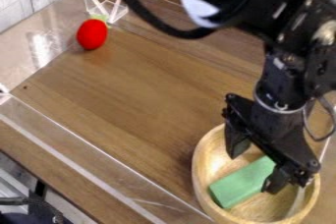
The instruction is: Remove the green block from the brown bowl and put it on the table
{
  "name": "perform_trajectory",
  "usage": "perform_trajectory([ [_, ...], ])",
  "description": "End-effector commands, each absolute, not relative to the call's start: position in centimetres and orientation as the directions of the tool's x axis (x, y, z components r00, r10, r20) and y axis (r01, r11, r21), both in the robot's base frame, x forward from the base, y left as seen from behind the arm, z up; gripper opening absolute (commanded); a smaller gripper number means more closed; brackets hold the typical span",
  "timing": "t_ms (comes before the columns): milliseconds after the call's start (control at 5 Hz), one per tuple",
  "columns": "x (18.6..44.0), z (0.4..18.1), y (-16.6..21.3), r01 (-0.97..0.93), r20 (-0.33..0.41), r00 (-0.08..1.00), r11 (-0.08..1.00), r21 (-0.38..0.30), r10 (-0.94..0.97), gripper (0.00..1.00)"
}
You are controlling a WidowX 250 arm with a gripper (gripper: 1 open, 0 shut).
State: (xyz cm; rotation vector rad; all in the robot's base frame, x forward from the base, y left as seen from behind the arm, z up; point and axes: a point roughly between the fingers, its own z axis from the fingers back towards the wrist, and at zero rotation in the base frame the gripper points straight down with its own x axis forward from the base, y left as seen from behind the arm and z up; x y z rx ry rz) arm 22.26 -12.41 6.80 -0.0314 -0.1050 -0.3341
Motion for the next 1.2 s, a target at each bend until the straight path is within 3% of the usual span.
perform_trajectory([
  [0, 23.0, 7.7, -12.3, 0.337, 0.169, 0.929, 0.941, -0.016, -0.33, 1.0],
  [200, 23.2, 7.5, -12.0, 0.337, 0.175, 0.928, 0.942, -0.011, -0.329, 1.0],
  [600, 22.5, 9.3, -12.3, 0.341, 0.204, 0.921, 0.94, -0.013, -0.331, 1.0],
  [1000, 22.6, 7.5, -12.2, 0.264, 0.219, 0.943, 0.964, -0.039, -0.25, 1.0],
])
